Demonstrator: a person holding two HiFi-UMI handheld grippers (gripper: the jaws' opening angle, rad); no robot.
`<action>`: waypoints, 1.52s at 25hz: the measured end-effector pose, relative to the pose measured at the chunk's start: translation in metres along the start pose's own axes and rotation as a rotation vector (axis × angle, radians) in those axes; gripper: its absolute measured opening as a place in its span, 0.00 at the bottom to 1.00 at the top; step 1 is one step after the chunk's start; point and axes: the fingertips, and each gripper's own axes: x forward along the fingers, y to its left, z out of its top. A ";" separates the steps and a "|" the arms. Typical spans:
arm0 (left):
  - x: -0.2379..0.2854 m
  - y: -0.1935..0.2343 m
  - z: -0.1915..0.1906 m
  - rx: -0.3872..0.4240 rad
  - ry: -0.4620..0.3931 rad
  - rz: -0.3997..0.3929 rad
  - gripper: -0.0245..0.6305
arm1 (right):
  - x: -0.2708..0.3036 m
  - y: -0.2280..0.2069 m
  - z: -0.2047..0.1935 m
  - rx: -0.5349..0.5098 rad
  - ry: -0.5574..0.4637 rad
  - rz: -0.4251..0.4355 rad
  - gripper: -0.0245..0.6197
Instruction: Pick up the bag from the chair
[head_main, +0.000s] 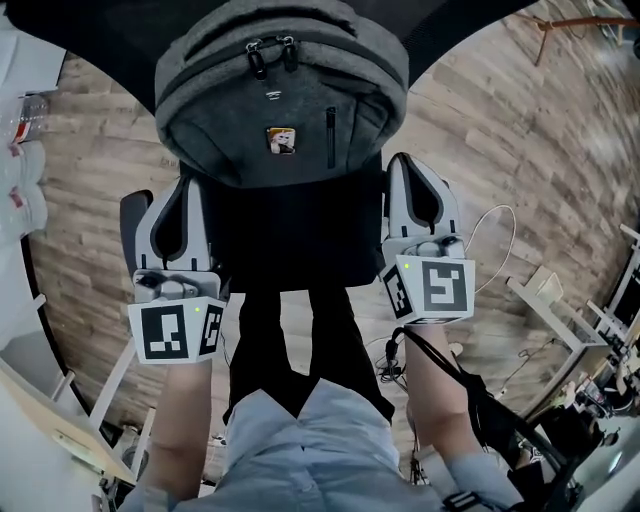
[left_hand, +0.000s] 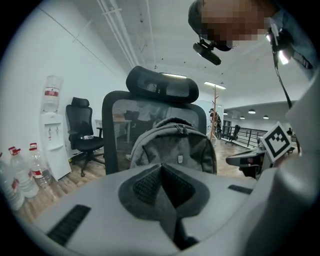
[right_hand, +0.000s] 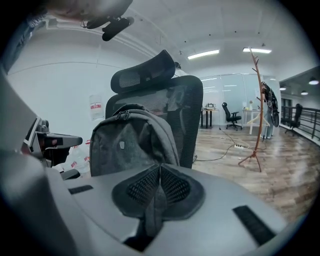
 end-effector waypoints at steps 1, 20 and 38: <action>0.001 0.002 -0.001 -0.002 0.002 0.008 0.04 | 0.002 -0.001 0.001 0.002 -0.001 0.008 0.05; 0.028 0.020 -0.012 -0.057 -0.035 -0.014 0.48 | 0.070 -0.005 -0.008 -0.012 0.056 0.167 0.52; 0.053 0.046 -0.017 -0.028 -0.053 -0.016 0.64 | 0.089 -0.009 -0.002 -0.035 0.050 0.220 0.55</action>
